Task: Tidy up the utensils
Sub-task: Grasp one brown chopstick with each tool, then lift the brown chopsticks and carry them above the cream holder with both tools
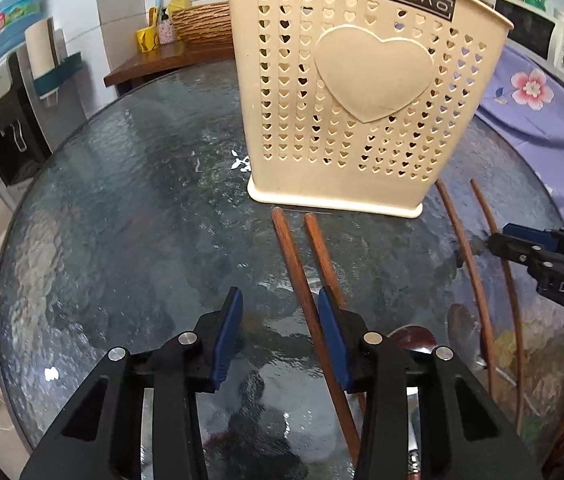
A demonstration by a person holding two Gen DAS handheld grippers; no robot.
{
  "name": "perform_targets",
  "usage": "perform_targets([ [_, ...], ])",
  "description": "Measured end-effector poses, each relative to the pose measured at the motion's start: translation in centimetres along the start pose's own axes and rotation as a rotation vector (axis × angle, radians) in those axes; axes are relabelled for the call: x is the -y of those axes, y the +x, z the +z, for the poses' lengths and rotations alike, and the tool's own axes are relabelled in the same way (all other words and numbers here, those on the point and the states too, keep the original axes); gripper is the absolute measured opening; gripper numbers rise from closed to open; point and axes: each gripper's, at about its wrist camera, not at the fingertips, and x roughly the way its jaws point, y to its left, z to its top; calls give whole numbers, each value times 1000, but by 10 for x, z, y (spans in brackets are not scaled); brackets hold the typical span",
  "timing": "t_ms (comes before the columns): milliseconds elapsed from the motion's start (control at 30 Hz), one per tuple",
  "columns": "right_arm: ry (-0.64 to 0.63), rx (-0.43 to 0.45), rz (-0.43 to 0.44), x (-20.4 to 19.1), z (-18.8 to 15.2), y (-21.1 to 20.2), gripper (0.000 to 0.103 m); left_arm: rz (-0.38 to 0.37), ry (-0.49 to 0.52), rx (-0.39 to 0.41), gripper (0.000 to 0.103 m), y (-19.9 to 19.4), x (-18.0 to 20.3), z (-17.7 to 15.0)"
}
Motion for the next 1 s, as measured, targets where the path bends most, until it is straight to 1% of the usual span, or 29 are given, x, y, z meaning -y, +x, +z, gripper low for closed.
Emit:
perform_targets([
  [167,-9,-13,-20,-5,8,6,32,18,4,-18,38,10,2,13],
  [233,9,-21,-24,-5,14,10,30,23,6,-25,33,13,3,18],
  [267,28,-25,-28,-3,20,13,26,23,7,-28,30,15,3,21],
  [367,79,-32,-23,4,31,19,19,28,0,-40,22,21,0,29],
  [400,101,-36,-22,6,35,22,14,31,2,-42,19,22,1,31],
  [500,157,-45,-7,10,44,28,12,36,4,-47,13,25,0,36],
  [567,169,-48,-6,10,47,31,12,42,9,-47,11,26,1,37],
  [733,174,-43,-9,8,50,33,11,40,11,-44,10,27,4,38],
  [900,222,-25,45,15,43,31,8,19,-21,-29,7,23,-3,33],
  [1000,236,-3,86,16,37,25,7,21,-35,-20,7,21,-8,29],
])
